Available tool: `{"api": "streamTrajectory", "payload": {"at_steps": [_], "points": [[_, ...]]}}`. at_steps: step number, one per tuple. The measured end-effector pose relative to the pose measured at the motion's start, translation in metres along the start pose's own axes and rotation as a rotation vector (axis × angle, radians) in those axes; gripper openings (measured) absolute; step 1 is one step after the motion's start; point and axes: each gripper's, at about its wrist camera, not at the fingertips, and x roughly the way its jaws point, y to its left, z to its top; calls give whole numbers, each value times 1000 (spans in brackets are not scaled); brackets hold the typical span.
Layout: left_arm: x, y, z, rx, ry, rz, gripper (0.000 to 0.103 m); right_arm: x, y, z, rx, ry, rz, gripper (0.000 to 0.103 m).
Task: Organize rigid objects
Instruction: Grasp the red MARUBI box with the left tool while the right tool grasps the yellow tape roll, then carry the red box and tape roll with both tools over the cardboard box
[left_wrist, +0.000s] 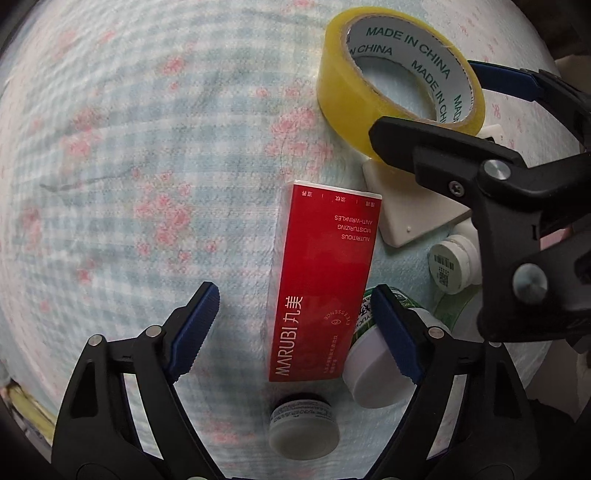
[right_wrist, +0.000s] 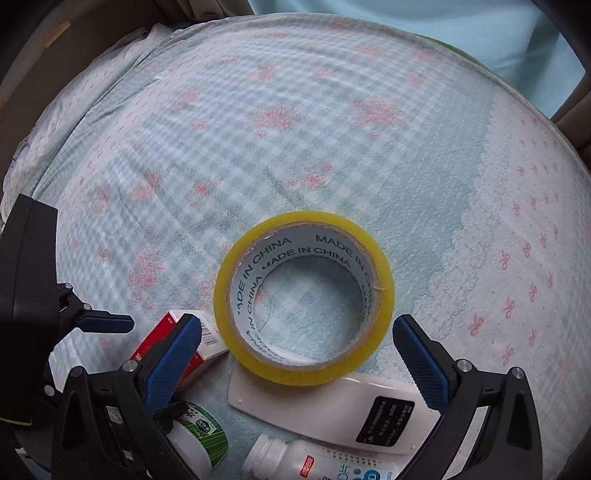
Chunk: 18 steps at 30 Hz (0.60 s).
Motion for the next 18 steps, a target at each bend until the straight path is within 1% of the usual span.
{"api": "streamTrajectory", "payload": {"at_steps": [1, 3, 7, 9, 11, 12, 13, 14, 16, 18], "points": [[3, 0, 1, 0, 5, 1, 77, 3, 1, 1, -15, 0, -3, 103], [11, 0, 5, -2, 13, 4, 71, 10, 2, 4, -42, 4, -22, 103], [21, -5, 5, 8, 2, 8, 71, 19, -2, 9, -45, 12, -35, 97], [24, -9, 7, 15, -1, 24, 69, 19, -3, 10, -44, 9, -30, 97], [27, -14, 6, 29, -2, 51, 62, 18, -2, 10, -50, 8, -36, 97], [28, -18, 6, 37, -6, 46, 56, 18, -3, 10, -49, 7, -36, 97], [29, -23, 8, 46, -9, 36, 48, 17, -3, 10, -48, 7, -35, 97], [29, -26, 7, 55, -12, 25, 44, 17, -3, 10, -47, 7, -35, 97], [31, -31, 6, 71, -23, 40, 41, 18, -1, 10, -48, 5, -40, 97], [34, -31, 5, 64, -30, 33, 41, 18, 1, 11, -47, 3, -42, 97]]}}
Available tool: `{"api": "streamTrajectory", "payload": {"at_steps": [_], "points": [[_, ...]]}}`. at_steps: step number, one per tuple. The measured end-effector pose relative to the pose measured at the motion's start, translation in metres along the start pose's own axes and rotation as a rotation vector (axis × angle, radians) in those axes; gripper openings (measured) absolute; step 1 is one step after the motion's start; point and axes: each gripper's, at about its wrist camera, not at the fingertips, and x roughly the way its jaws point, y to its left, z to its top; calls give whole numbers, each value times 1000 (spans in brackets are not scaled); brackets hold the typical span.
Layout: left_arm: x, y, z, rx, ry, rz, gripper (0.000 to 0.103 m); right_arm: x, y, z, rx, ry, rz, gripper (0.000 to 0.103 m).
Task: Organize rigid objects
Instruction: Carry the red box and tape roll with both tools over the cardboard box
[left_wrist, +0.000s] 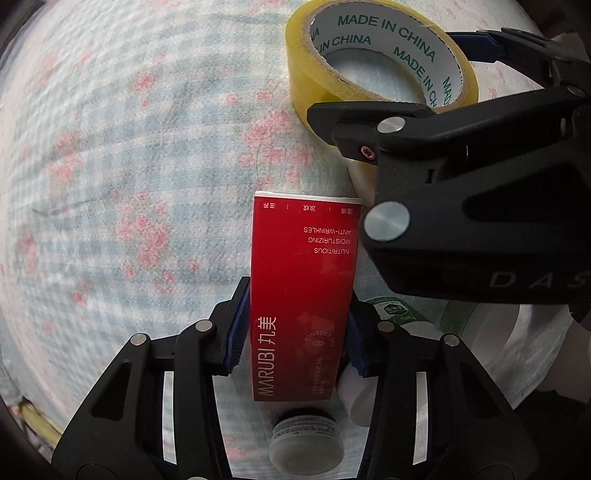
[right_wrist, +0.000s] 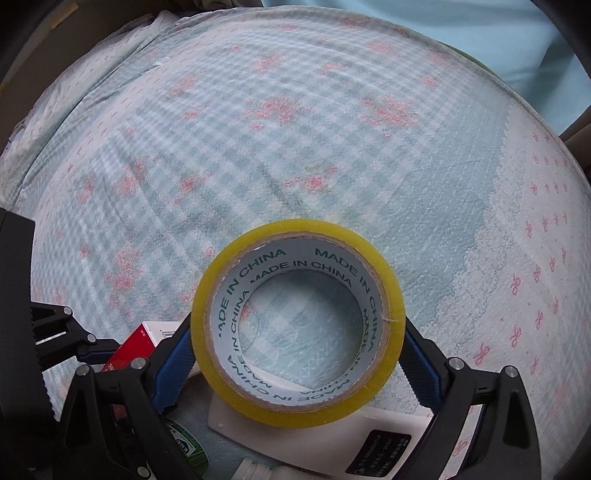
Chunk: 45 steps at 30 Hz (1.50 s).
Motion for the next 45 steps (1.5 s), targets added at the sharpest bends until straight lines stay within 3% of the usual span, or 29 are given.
{"api": "streamTrajectory", "payload": {"at_steps": [11, 17, 27, 31, 36, 45], "points": [[-6, 5, -6, -4, -41, -5, 39, -10, 2, -4, 28, -17, -24, 96], [-28, 39, -6, -17, -66, -29, 39, -17, -4, -4, 99, -30, -24, 96], [-83, 47, -36, -1, -136, -41, 39, -55, 0, -10, 159, -88, -63, 96], [-121, 41, -44, 28, -189, -51, 39, -91, 6, -14, 199, -123, -77, 96], [-181, 27, -58, 98, -260, -61, 39, -165, 13, -28, 261, -185, -112, 96], [-257, -50, -69, 288, -359, -66, 39, -298, -10, -101, 456, -275, -155, 96]]}}
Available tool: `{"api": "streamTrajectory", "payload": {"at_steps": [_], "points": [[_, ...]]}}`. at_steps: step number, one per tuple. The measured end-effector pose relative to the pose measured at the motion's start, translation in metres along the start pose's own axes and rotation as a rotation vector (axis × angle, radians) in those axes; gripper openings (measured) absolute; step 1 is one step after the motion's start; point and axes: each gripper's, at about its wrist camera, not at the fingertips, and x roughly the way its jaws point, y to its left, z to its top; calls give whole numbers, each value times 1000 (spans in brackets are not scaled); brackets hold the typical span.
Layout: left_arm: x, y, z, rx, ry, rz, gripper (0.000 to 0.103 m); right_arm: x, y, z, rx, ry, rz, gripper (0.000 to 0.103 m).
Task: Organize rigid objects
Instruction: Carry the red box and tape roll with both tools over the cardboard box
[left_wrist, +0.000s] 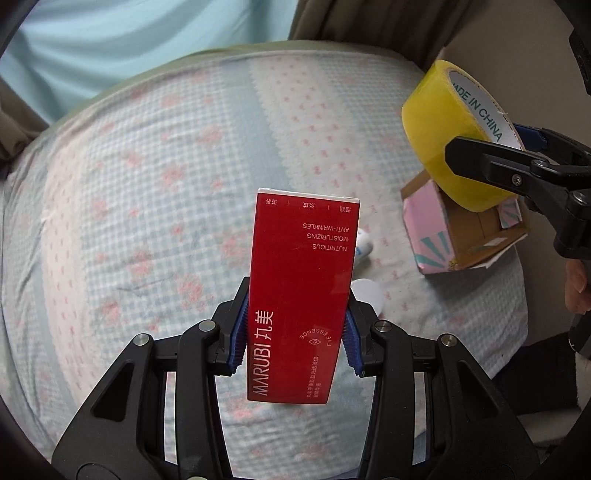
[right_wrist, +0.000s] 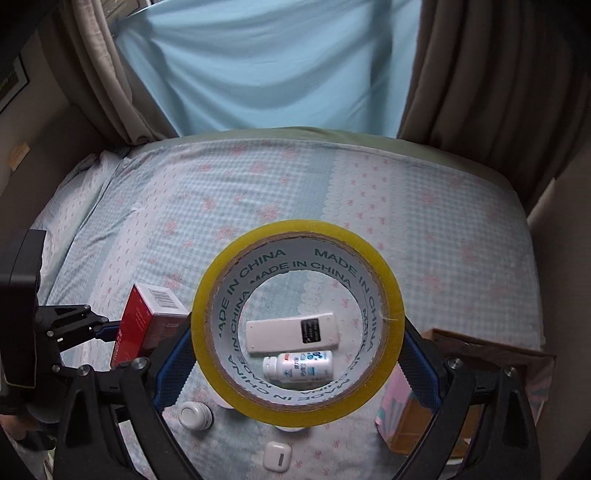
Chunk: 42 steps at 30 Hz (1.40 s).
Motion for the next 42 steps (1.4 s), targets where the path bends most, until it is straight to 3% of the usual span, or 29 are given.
{"api": "streamTrajectory", "payload": {"at_steps": [4, 11, 19, 23, 30, 42], "points": [[-10, -54, 16, 76, -28, -16, 39, -43, -48, -17, 70, -36, -43, 96], [-7, -162, 56, 110, -27, -105, 39, -99, -142, -53, 132, -29, -126, 96], [33, -270, 98, 137, 17, -159, 39, -115, -235, -78, 161, 35, -193, 96], [67, -303, 108, 163, 61, -144, 39, -100, -265, -86, 153, 77, -193, 96], [145, -324, 122, 214, 175, -82, 39, -40, -309, -107, 165, 161, -145, 96], [253, -332, 116, 331, 372, 32, 39, 64, -322, -150, 30, 306, -101, 96]]}}
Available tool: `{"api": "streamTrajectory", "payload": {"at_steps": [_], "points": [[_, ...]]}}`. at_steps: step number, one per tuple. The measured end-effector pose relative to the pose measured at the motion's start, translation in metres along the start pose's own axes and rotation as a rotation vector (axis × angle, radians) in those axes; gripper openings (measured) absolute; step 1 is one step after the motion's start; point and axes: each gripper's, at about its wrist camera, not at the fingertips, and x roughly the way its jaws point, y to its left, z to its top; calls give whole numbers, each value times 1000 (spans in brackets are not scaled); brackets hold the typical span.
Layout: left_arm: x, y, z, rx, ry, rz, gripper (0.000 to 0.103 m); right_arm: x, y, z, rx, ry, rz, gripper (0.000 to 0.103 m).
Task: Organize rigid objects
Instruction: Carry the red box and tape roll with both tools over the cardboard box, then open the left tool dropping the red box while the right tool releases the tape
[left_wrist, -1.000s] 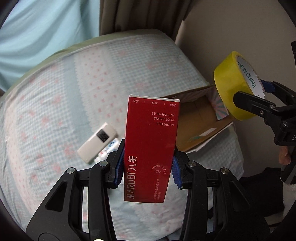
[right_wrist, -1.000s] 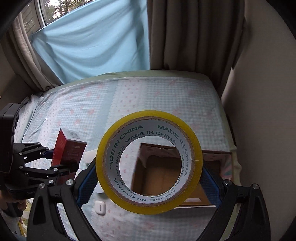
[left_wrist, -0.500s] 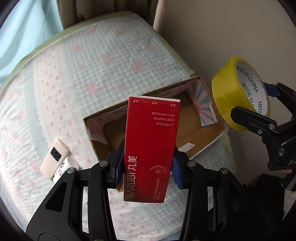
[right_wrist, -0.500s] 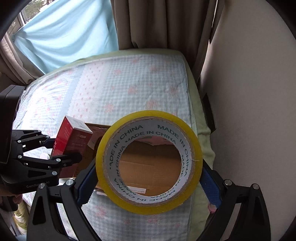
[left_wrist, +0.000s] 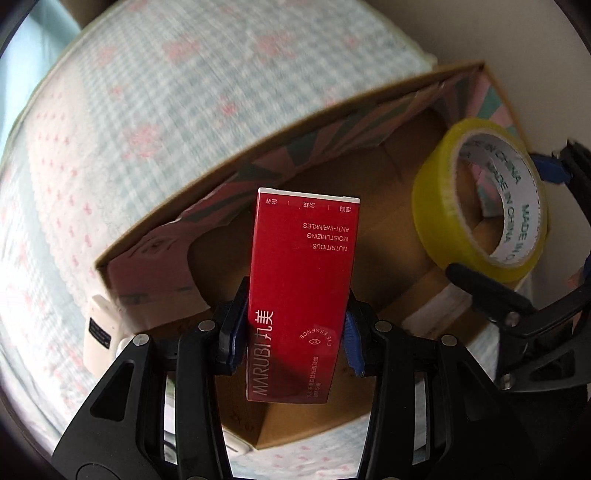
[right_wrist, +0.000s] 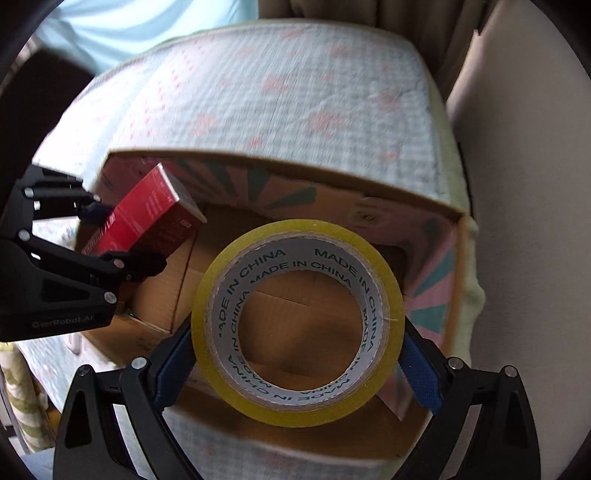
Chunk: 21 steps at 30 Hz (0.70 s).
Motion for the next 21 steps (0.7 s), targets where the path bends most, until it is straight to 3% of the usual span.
{"api": "streamTrajectory", "payload": {"at_steps": [6, 15, 16, 17, 18, 19, 21], "points": [[23, -14, 8, 91, 25, 47, 39, 28, 10, 1, -127, 5, -16, 96], [35, -21, 10, 99, 10, 40, 41, 38, 8, -1, -135, 19, 9, 96], [31, -21, 11, 92, -10, 45, 58, 37, 8, -1, -132, 13, 19, 96], [28, -19, 14, 82, -29, 68, 83, 36, 6, 0, -127, 0, 31, 97], [23, -16, 15, 69, -44, 98, 98, 35, 5, -2, -133, 3, 26, 97], [19, -12, 15, 54, -61, 68, 103, 37, 4, -3, -140, 23, 17, 103], [17, -5, 15, 17, -65, 12, 103, 41, 4, -3, -158, 78, 18, 103]]}}
